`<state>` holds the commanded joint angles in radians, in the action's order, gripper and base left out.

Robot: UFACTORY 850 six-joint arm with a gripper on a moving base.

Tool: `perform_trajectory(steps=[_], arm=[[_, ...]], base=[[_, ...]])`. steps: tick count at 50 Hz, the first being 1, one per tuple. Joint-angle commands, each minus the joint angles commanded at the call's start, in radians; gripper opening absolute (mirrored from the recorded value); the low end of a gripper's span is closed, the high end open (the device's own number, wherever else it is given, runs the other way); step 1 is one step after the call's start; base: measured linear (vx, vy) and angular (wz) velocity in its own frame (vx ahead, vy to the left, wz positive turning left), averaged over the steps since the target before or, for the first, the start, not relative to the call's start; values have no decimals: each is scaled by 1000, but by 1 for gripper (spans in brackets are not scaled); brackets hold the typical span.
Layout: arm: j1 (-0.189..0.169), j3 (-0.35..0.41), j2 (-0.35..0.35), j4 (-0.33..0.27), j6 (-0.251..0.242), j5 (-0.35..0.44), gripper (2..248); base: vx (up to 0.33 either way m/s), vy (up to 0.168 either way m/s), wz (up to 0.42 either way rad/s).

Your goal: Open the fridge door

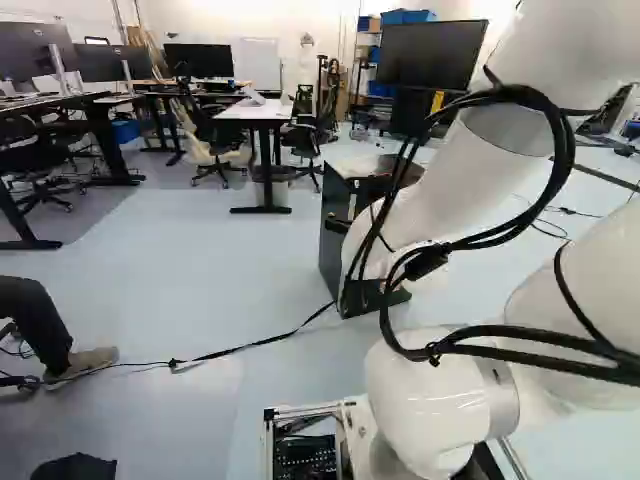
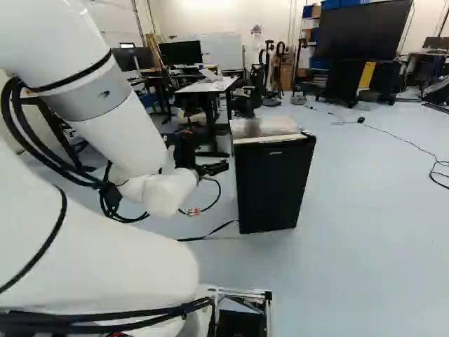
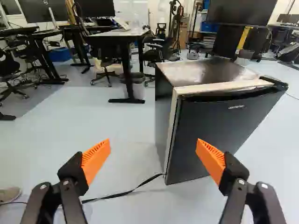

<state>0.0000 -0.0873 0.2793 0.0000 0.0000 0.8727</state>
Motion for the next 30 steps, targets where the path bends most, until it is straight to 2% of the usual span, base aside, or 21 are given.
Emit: perform_trajectory(steps=[14, 30], arm=[[0, -5, -6, 0, 0, 0, 247], [3, -36, -42, 0, 0, 0, 247]], base=[[0, 0, 0], [0, 0, 0]])
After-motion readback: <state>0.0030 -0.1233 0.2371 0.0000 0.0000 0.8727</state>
